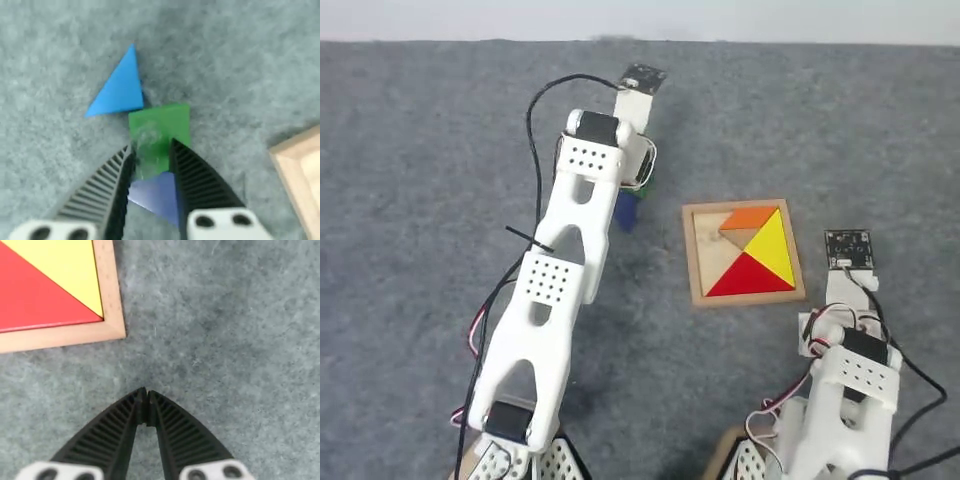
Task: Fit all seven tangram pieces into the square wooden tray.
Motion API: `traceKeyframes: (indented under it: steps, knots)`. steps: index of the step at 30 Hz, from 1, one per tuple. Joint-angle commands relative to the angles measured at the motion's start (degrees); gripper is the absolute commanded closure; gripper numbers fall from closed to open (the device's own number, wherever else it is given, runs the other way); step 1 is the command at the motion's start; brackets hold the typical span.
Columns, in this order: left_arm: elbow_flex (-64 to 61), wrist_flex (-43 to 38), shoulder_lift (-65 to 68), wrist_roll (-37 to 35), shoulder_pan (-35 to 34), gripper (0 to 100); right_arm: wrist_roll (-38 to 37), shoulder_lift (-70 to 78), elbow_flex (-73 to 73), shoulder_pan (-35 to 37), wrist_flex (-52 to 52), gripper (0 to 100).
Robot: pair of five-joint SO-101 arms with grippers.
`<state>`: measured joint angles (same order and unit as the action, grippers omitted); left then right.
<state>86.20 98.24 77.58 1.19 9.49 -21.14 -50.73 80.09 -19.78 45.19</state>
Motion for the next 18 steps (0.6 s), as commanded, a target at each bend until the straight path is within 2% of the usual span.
traceKeyframes:
  steps: [1,5,10,18]
  knots:
    - [2.68,2.46,-2.20,0.97,1.32,91,-1.14,-1.54,-0.44,0.75,-1.54,98.9]
    - [3.03,2.11,-5.27,2.29,1.14,91,-1.14,-1.54,-0.44,0.84,-1.54,98.9]
    - [2.77,-0.97,-4.92,1.67,0.70,82,-1.14,-1.54,-0.44,0.84,-1.54,98.9]
    - [2.77,-1.58,1.05,4.13,-3.34,82,-1.14,-1.54,-0.44,0.84,-1.54,98.9]
